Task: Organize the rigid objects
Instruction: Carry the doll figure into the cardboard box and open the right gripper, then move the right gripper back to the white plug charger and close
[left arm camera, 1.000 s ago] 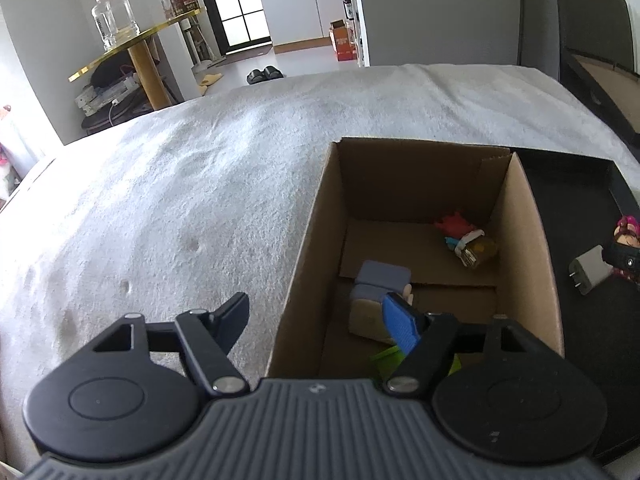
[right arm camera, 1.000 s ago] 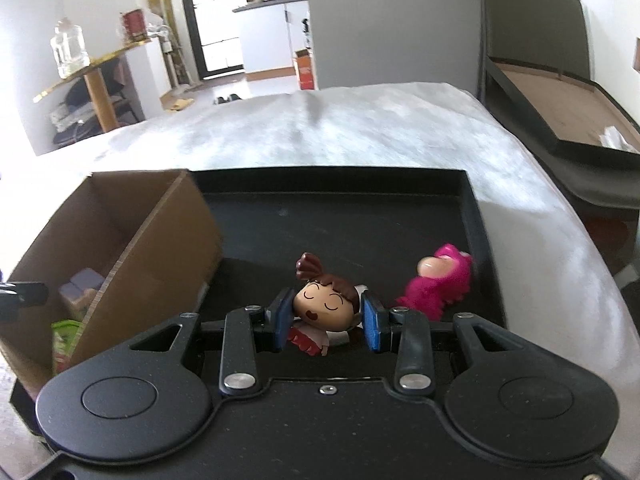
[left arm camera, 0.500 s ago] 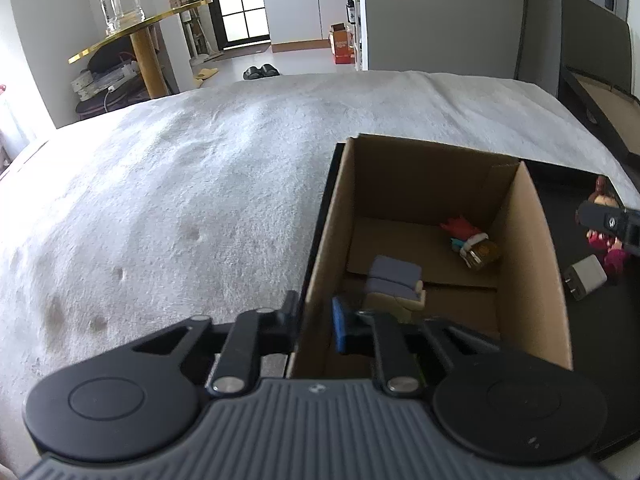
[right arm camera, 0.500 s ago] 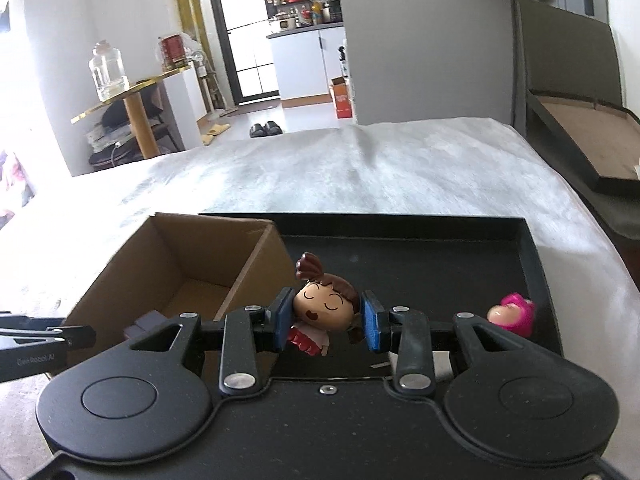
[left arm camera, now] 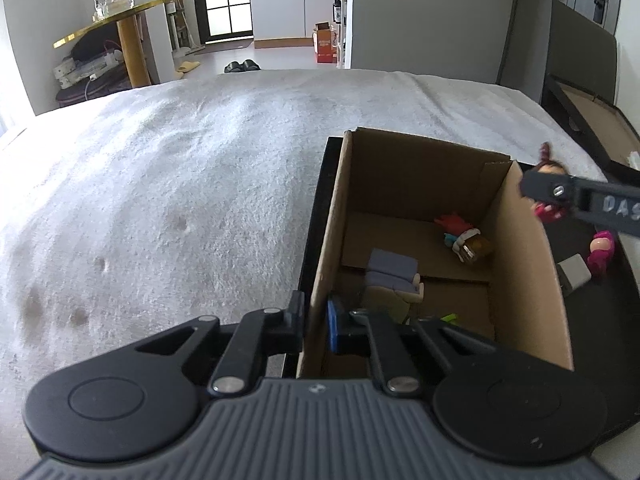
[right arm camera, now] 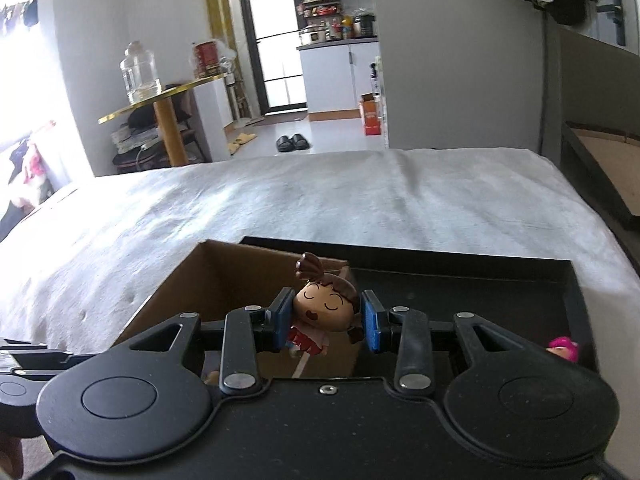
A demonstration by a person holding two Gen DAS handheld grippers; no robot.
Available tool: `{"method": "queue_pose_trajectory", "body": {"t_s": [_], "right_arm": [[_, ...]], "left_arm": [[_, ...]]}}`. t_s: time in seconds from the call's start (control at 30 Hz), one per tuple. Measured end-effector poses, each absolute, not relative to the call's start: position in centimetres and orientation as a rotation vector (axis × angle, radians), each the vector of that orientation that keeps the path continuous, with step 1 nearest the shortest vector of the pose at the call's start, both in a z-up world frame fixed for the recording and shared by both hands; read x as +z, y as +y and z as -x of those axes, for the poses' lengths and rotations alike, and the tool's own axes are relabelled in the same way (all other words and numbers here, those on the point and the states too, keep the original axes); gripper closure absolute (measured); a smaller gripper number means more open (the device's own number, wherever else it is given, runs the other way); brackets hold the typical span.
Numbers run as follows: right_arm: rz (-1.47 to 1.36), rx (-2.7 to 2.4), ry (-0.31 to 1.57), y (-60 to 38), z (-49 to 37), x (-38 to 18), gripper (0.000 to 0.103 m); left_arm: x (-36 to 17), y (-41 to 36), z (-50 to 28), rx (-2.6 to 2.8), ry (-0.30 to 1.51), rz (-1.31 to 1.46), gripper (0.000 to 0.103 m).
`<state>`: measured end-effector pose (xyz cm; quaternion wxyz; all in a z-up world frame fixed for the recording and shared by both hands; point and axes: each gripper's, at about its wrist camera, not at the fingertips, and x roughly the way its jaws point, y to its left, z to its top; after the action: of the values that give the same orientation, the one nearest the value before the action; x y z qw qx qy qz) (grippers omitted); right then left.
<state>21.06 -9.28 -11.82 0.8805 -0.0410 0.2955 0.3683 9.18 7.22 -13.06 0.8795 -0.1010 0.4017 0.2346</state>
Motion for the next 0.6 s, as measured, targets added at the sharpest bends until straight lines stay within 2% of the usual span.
{"method": "queue_pose_trajectory", "body": {"t_s": [0.6], "right_arm": [[0.18, 0.865, 0.692, -4.6, -17.9, -13.2, 0.067]], "left_arm": [[-13.0, 7.8, -9.3, 0.502, 0.818, 0.274, 0.092]]}}
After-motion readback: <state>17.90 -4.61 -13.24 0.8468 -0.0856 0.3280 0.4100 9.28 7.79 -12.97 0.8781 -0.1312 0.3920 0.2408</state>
